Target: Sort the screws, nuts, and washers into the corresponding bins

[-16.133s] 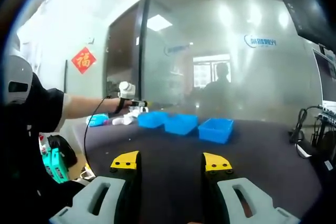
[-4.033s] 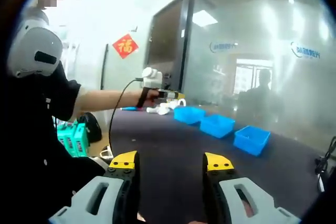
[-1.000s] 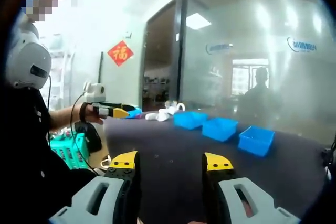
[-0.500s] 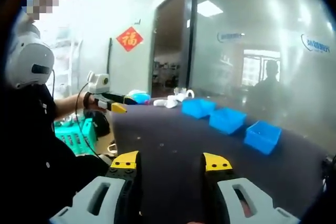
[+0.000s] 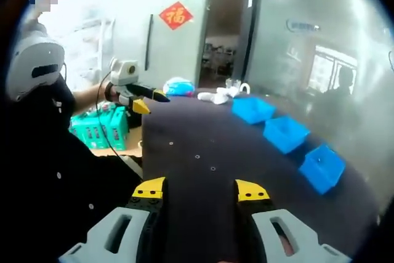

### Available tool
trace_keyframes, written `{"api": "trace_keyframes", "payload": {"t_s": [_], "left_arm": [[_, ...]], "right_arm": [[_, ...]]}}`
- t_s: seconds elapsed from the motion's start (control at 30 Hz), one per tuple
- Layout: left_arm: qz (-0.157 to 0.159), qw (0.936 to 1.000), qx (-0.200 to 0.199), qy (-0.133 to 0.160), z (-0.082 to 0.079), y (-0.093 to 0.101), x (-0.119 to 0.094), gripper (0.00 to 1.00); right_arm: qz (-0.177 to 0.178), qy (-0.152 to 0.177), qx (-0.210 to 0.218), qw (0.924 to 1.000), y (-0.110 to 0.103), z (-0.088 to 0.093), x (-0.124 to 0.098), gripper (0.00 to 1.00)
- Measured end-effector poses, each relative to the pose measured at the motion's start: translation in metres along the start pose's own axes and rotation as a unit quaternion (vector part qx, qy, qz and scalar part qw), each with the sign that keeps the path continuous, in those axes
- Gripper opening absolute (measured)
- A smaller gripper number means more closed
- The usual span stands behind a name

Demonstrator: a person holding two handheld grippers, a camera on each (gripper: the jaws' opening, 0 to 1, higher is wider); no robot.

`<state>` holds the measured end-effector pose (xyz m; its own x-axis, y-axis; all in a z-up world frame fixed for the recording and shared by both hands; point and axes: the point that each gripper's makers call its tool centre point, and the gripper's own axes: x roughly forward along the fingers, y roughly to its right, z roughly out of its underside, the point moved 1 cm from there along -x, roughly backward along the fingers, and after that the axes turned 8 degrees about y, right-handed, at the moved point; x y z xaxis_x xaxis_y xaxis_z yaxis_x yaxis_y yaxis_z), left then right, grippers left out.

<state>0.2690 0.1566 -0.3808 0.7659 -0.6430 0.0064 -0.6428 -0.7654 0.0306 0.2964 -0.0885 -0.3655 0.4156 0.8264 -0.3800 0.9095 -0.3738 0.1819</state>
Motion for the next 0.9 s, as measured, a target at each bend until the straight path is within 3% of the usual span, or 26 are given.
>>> {"api": "trace_keyframes", "payload": {"t_s": [0.43, 0.9], "left_arm": [[0.019, 0.9996, -0.001, -0.02, 0.005, 0.008, 0.001, 0.44], [0.045, 0.9985, 0.0, -0.031, 0.005, 0.02, 0.005, 0.43]], "right_arm": [[-0.064, -0.08, -0.021, 0.9945, 0.011, -0.011, 0.035, 0.33], [-0.137, -0.182, -0.072, 0.971, 0.003, -0.004, 0.085, 0.27]]}}
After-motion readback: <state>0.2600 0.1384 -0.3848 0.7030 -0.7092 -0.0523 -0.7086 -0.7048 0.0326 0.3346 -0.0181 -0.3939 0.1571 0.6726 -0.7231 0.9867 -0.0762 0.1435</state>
